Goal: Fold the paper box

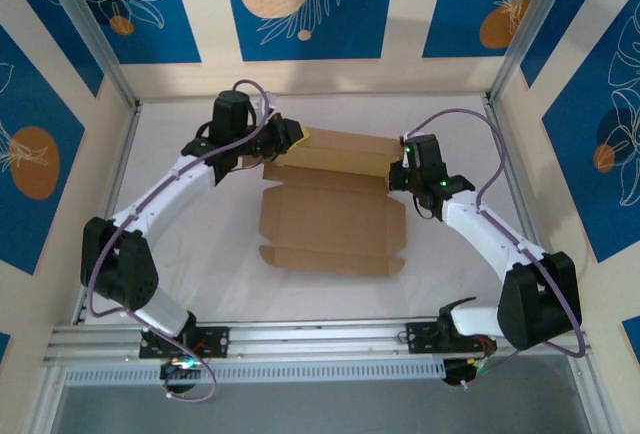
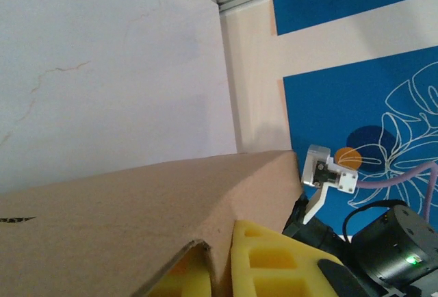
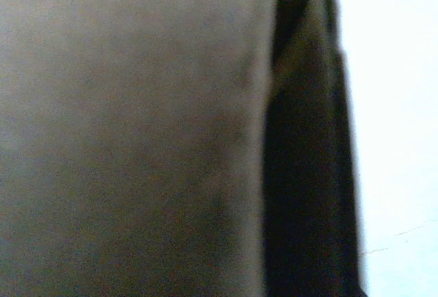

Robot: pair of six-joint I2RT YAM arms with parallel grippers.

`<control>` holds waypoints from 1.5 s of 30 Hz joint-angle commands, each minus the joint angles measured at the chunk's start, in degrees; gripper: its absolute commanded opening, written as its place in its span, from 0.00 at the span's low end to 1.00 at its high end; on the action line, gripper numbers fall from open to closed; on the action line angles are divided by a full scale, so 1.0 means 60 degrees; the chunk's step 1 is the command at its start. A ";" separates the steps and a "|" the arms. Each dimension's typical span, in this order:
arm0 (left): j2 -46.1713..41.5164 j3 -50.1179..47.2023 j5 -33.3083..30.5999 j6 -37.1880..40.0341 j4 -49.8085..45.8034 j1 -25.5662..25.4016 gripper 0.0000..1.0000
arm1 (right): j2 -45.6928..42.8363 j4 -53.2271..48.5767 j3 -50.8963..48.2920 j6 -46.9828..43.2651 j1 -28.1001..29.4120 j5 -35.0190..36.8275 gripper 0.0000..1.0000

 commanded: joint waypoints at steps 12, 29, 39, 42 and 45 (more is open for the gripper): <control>-0.0612 -0.0342 -0.0065 -0.0018 0.0716 0.0029 0.00 | -0.0098 0.0060 0.0203 0.0006 0.0105 0.0106 0.00; -0.1486 -0.0032 -0.3562 0.5051 -0.3924 0.0603 0.46 | 0.0051 -0.1118 0.0793 0.0263 -0.1082 -0.0632 0.00; -0.1259 -0.2809 -0.2348 0.4764 -0.0653 0.0607 0.35 | 0.0248 -0.1191 0.0894 0.0255 -0.1209 -0.1016 0.00; -0.1017 -0.2802 -0.2701 0.4583 -0.0442 0.0601 0.41 | 0.0248 -0.1184 0.0923 0.0258 -0.1195 -0.1104 0.00; -0.0663 -0.2710 -0.2803 0.4504 -0.0237 0.0594 0.43 | 0.0273 -0.1170 0.0901 0.0307 -0.1147 -0.1179 0.00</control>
